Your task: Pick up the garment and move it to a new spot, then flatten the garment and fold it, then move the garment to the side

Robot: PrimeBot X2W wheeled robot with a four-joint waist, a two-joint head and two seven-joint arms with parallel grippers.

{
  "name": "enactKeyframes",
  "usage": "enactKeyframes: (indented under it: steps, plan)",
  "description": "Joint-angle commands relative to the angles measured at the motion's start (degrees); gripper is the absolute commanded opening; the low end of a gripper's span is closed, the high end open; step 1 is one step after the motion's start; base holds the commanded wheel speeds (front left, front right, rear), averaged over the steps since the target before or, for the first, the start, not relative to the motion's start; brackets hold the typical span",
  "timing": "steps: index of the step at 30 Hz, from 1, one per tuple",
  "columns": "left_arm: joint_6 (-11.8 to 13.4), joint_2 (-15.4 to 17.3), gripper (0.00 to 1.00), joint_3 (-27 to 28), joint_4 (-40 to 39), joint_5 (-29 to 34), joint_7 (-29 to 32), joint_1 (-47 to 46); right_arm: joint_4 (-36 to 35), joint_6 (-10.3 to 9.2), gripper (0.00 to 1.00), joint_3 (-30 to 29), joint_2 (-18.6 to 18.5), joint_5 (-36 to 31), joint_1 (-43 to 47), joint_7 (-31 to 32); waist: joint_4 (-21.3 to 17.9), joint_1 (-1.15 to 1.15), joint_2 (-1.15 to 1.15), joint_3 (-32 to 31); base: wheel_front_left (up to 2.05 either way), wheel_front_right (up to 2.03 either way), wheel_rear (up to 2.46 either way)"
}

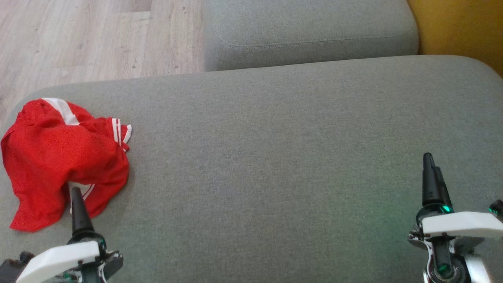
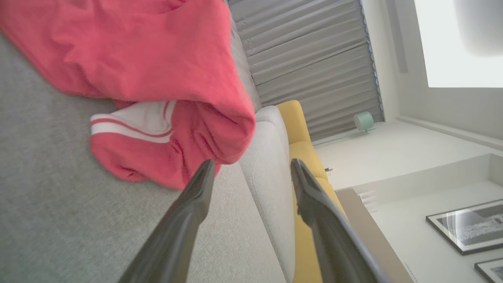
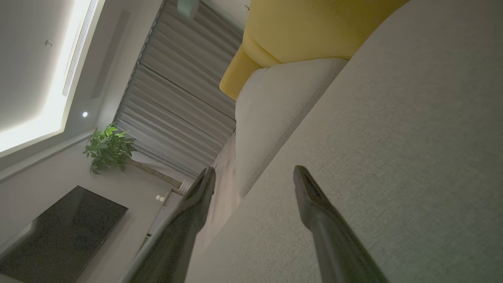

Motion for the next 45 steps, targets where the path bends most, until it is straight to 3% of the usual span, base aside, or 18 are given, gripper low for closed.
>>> enactKeyframes:
  steps: [1, 11, 27, 45]
  plan:
    - [-0.2, 0.5, 1.00, 0.8, -2.9, 2.1, -0.6, -2.3, -2.9, 0.18, 1.00, 0.7, -0.3, -2.4, -3.2, -0.7, 0.0, 0.00, 0.00, 0.0, 0.00, 0.00, 0.00]
    - [1.4, 0.5, 1.00, -3.8, -7.2, 15.6, -2.3, -1.6, -4.8, 0.22, 1.00, 3.2, -0.3, -15.3, -2.9, -2.4, -0.3, 0.00, 0.00, 0.1, 0.00, 0.00, 0.00]
    - [3.0, 0.6, 1.00, -11.8, -8.4, 37.4, -5.0, -1.6, -5.3, 0.28, 1.00, 5.4, -0.4, -30.2, -2.5, -5.1, -0.5, 0.00, 0.00, 0.7, 0.00, 0.00, 0.00]
    - [6.3, 3.0, 1.00, -18.8, -7.5, 53.5, -7.9, -3.8, -7.0, 0.34, 1.00, 7.2, -0.4, -44.5, -3.0, -8.0, -1.3, 0.00, 0.00, 1.2, 0.00, 0.00, 0.00]
